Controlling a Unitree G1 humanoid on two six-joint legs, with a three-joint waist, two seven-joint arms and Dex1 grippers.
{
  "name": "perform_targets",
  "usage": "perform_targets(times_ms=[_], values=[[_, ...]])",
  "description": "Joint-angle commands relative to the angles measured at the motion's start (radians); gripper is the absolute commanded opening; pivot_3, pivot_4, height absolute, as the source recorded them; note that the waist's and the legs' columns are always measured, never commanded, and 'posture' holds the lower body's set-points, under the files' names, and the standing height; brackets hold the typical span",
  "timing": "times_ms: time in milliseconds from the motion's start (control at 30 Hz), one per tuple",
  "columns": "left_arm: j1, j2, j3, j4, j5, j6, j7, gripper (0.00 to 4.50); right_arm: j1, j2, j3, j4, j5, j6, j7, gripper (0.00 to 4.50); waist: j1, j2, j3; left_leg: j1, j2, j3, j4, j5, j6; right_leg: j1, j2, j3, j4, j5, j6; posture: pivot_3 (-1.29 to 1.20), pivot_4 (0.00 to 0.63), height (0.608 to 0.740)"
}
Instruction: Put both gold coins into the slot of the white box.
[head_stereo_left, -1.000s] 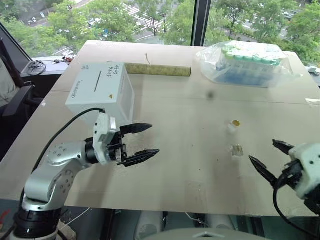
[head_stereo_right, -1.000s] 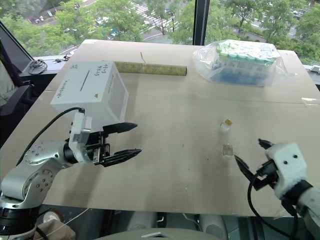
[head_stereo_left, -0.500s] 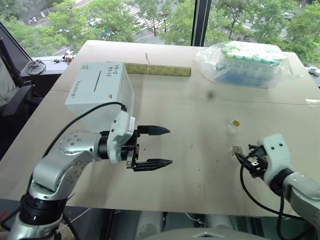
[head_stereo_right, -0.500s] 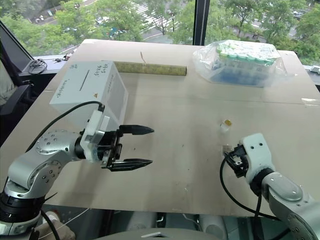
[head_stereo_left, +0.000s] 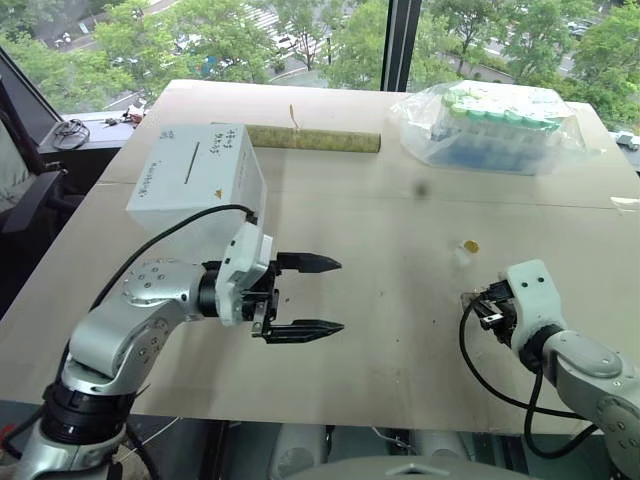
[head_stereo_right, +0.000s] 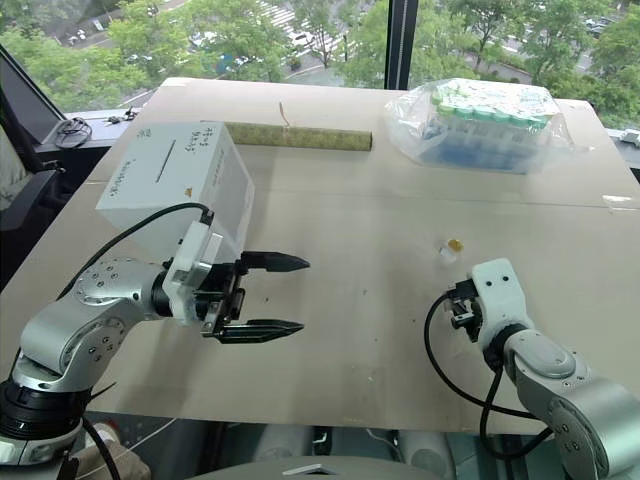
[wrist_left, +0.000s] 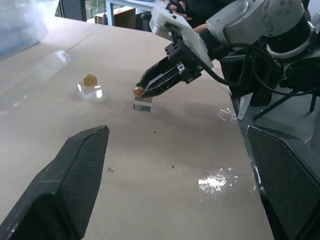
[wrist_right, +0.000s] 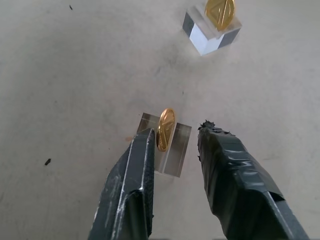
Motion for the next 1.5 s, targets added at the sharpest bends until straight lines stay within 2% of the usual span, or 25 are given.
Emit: perform_targets(times_ms=[33, 200, 233, 300, 333, 667, 800, 900, 1000, 1033, 1067, 1167, 1300, 1500], values=[[0.027, 0.011, 0.034, -0.009, 0.008, -0.044, -0.023, 4.50, -0.011, 0.006, -0.003, -0.030, -0.020, 0.009, 0.009, 1.46, 0.000, 0.000, 0.000, 0.000, 0.000, 0.000, 0.000, 0.000, 0.000, 0.000, 0.000, 0.000, 0.000, 0.000, 0.000, 0.00, 0.150, 0.740], [0.061, 0.010, 0.045, 0.016, 0.026, -0.088, -0.054, 4.50, -0.023, 0.006, -0.008, -0.035, -0.034, 0.025, 0.021, 1.46, 0.000, 0.000, 0.000, 0.000, 0.000, 0.000, 0.000, 0.000, 0.000, 0.000, 0.000, 0.000, 0.000, 0.000, 0.000, 0.00, 0.150, 0.740], [0.066, 0.010, 0.047, 0.021, 0.029, -0.095, -0.059, 4.50, -0.026, 0.007, -0.009, -0.037, -0.036, 0.030, 0.024, 0.90, 0.000, 0.000, 0.000, 0.000, 0.000, 0.000, 0.000, 0.000, 0.000, 0.000, 0.000, 0.000, 0.000, 0.000, 0.000, 0.00, 0.150, 0.740], [0.074, 0.009, 0.049, 0.028, 0.033, -0.108, -0.068, 4.50, -0.031, 0.010, -0.011, -0.042, -0.042, 0.040, 0.029, 0.23, 0.000, 0.000, 0.000, 0.000, 0.000, 0.000, 0.000, 0.000, 0.000, 0.000, 0.000, 0.000, 0.000, 0.000, 0.000, 0.00, 0.150, 0.740], [0.076, 0.009, 0.049, 0.029, 0.034, -0.112, -0.070, 4.50, -0.031, 0.010, -0.012, -0.044, -0.045, 0.044, 0.032, 0.06, 0.000, 0.000, 0.000, 0.000, 0.000, 0.000, 0.000, 0.000, 0.000, 0.000, 0.000, 0.000, 0.000, 0.000, 0.000, 0.00, 0.150, 0.740], [0.068, 0.001, 0.040, 0.030, 0.033, -0.107, -0.046, 4.50, -0.038, 0.008, -0.024, -0.075, -0.064, 0.070, 0.066, 0.06, 0.000, 0.000, 0.000, 0.000, 0.000, 0.000, 0.000, 0.000, 0.000, 0.000, 0.000, 0.000, 0.000, 0.000, 0.000, 0.00, 0.150, 0.740], [0.021, -0.016, 0.054, 0.030, -0.043, -0.004, 0.030, 4.50, -0.051, -0.006, -0.063, -0.107, -0.043, 0.045, 0.123, 0.06, 0.001, 0.000, 0.000, 0.000, 0.000, 0.000, 0.000, 0.000, 0.000, 0.000, 0.000, 0.000, 0.000, 0.000, 0.000, 0.00, 0.150, 0.740], [-0.065, -0.025, 0.067, 0.041, -0.189, 0.157, 0.106, 4.50, -0.068, -0.035, -0.135, -0.111, 0.085, -0.057, 0.217, 0.06, 0.001, 0.000, 0.000, 0.000, 0.000, 0.000, 0.000, 0.000, 0.000, 0.000, 0.000, 0.000, 0.000, 0.000, 0.000, 0.00, 0.150, 0.740], [-0.180, -0.048, 0.069, 0.073, -0.328, 0.291, 0.177, 4.50, -0.135, -0.078, -0.210, -0.111, 0.285, -0.137, 0.310, 0.06, -0.003, -0.001, 0.000, 0.000, 0.000, -0.001, 0.000, 0.000, 0.000, 0.000, 0.001, 0.000, 0.000, 0.000, 0.000, 0.00, 0.150, 0.740], [-0.234, -0.062, 0.063, 0.093, -0.372, 0.330, 0.194, 3.99, -0.186, -0.087, -0.236, -0.109, 0.357, -0.138, 0.341, 0.00, -0.003, 0.000, 0.001, 0.001, 0.000, 0.000, 0.000, 0.000, 0.000, 0.000, 0.001, 0.001, 0.000, 0.000, 0.000, 0.00, 0.150, 0.740], [-0.285, -0.079, 0.052, 0.109, -0.400, 0.357, 0.201, 3.94, -0.241, -0.114, -0.251, -0.094, 0.430, -0.141, 0.368, 0.00, -0.002, -0.001, 0.004, 0.000, 0.000, 0.000, 0.000, 0.000, 0.000, 0.000, 0.001, 0.002, 0.001, 0.000, 0.000, 0.00, 0.150, 0.740], [-0.387, -0.122, 0.027, 0.139, -0.411, 0.396, 0.217, 2.67, -0.353, -0.204, -0.253, -0.040, 0.604, -0.151, 0.390, 0.00, -0.002, -0.003, 0.004, 0.002, 0.000, -0.003, 0.002, 0.000, 0.000, 0.003, 0.005, 0.004, 0.002, 0.000, 0.001, 0.00, 0.150, 0.740], [-0.476, -0.162, 0.000, 0.185, -0.403, 0.421, 0.201, 2.67, -0.451, -0.287, -0.197, 0.009, 0.785, -0.201, 0.325, 0.00, -0.001, -0.004, 0.005, 0.005, -0.001, -0.001, -0.001, 0.000, 0.000, 0.006, 0.004, 0.006, 0.000, 0.002, -0.003, 0.00, 0.150, 0.740], [-0.516, -0.172, -0.030, 0.183, -0.368, 0.418, 0.152, 2.67, -0.505, -0.372, -0.115, 0.039, 0.875, -0.278, 0.261, 0.00, -0.001, -0.005, 0.005, 0.005, -0.001, 0.000, -0.001, 0.000, 0.000, 0.006, 0.004, 0.007, 0.000, 0.002, -0.003, 0.00, 0.150, 0.740]])
